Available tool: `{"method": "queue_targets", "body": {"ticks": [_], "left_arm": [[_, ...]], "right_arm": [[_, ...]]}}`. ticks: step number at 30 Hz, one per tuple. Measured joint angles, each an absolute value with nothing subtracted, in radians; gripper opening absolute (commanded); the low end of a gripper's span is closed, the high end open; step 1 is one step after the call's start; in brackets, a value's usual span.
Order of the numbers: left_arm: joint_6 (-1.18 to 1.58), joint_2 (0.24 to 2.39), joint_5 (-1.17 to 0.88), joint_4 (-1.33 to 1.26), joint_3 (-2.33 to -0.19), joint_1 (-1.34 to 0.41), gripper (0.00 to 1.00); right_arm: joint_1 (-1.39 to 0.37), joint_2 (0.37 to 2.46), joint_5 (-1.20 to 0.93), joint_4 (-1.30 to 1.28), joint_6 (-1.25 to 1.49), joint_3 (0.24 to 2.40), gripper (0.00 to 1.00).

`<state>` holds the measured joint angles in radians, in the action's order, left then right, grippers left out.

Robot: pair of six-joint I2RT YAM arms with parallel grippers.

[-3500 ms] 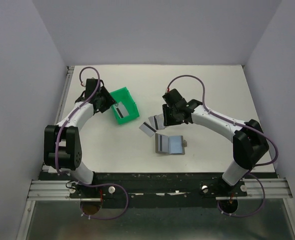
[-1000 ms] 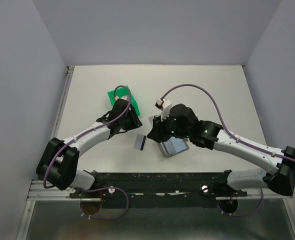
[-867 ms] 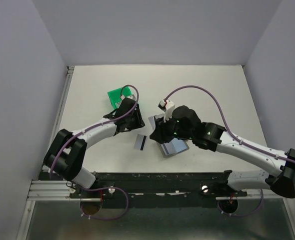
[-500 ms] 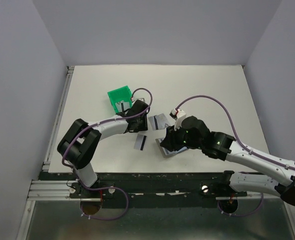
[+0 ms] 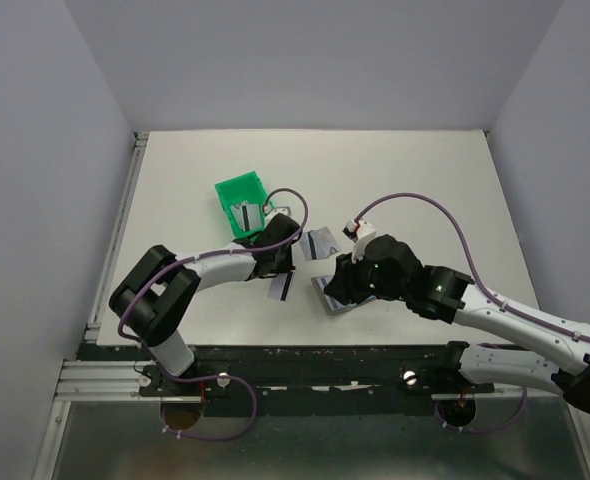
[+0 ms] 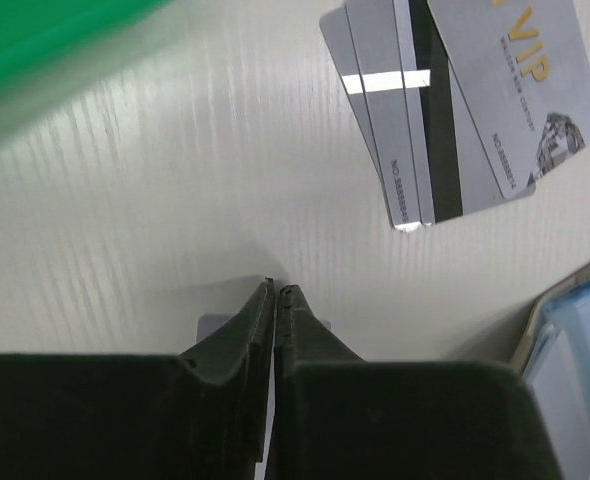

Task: Put the credit cards into the card holder
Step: Pick up the credit card from the center of the board.

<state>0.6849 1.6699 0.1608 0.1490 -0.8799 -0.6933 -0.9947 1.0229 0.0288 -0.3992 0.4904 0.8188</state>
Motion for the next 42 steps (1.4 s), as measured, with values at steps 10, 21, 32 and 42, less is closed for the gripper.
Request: {"method": "queue_targets", "body": {"ticks": [10,21,32,42], "left_arm": [[0.794,1.511,0.164,0.168,-0.715,-0.778,0.14],[0.910,1.308,0.146,0.321,-0.580,-0.842,0.14],[0.979,1.185,0.130,0.426,-0.517,-0.871,0.21],[1.004,1.068,0.205,0.590,-0.551,-0.865,0.36]], "right_arm": [[-0.995,1.029,0.028,-0.398,0.496,0.816,0.42],[-0.995,1.021,0.028,-0.389,0.532,0.763,0.42],[-0.995,1.021,0.016,-0.378,0.549,0.749,0.43],[-1.058,1.245,-0.017,-0.274,0.648,0.762,0.43]]}}
